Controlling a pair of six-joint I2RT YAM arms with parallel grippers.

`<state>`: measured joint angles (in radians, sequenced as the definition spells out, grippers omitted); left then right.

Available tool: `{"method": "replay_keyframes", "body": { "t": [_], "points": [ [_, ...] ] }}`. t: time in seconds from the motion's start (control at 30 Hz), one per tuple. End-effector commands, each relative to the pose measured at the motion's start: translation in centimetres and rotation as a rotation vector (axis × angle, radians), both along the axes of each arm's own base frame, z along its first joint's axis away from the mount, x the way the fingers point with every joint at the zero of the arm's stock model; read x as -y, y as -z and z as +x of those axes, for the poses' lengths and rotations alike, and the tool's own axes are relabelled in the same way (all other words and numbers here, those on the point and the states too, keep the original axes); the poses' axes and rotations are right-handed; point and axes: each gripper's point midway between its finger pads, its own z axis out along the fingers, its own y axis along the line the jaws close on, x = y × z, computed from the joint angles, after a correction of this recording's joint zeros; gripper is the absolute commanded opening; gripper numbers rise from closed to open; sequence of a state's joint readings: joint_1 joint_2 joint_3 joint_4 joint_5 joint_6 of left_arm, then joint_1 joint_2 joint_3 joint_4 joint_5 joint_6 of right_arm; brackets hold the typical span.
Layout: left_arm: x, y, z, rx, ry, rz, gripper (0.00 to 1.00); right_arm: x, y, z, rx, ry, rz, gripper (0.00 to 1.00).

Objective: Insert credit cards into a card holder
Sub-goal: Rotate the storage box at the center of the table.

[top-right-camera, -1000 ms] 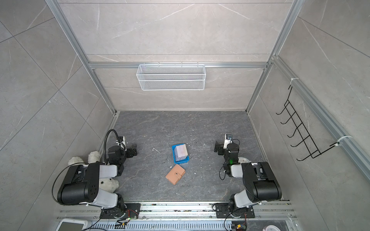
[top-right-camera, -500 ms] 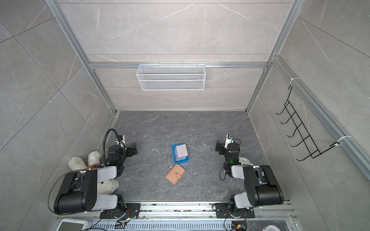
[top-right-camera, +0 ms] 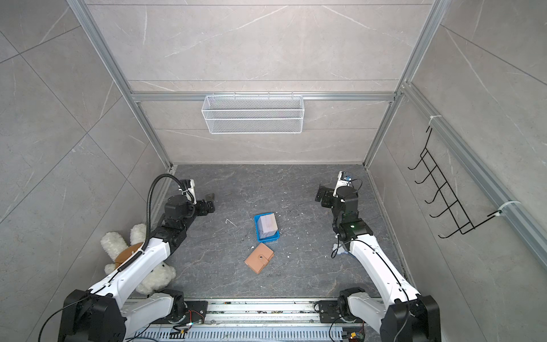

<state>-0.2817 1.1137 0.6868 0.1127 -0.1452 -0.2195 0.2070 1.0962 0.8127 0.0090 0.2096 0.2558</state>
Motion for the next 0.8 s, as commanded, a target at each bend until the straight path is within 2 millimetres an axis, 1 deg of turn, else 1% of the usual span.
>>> {"method": "replay_keyframes", "body": {
  "t": [0.0,0.13,0.23,0.33,0.43,0.53,0.63,0.7,0.77],
  "points": [
    [2.9,1.5,-2.8,-0.145,0.056,-0.080,1.00,-2.5,3.5,-2.7,-0.201,-0.063,0.033,1.00],
    [5.1,3.0,-5.2,-0.278,0.085,-0.157,0.98,-6.1,4.6,-4.6,-0.273,-0.179,0.107,1.00],
    [6.6,4.5,-7.0,-0.371,0.104,-0.199,0.93,-8.2,5.8,-6.1,-0.332,-0.255,0.133,1.00],
    [7.9,6.1,-8.8,-0.480,0.114,-0.237,0.90,-10.3,6.8,-7.6,-0.362,-0.350,0.149,1.00],
    [9.2,7.5,-10.2,-0.560,0.137,-0.286,0.88,-11.8,8.2,-8.9,-0.406,-0.391,0.185,1.00],
    [10.5,8.4,-11.2,-0.609,0.167,-0.314,0.87,-12.8,9.8,-9.9,-0.443,-0.419,0.196,1.00],
    [11.4,9.2,-11.7,-0.640,0.170,-0.338,0.86,-14.1,10.5,-11.0,-0.435,-0.449,0.218,1.00],
    [11.9,9.8,-11.9,-0.665,0.167,-0.358,0.86,-14.5,11.0,-11.4,-0.436,-0.445,0.208,1.00],
    [12.4,10.4,-12.0,-0.679,0.175,-0.380,0.86,-14.8,11.6,-11.5,-0.449,-0.422,0.198,1.00]
  ]
}}
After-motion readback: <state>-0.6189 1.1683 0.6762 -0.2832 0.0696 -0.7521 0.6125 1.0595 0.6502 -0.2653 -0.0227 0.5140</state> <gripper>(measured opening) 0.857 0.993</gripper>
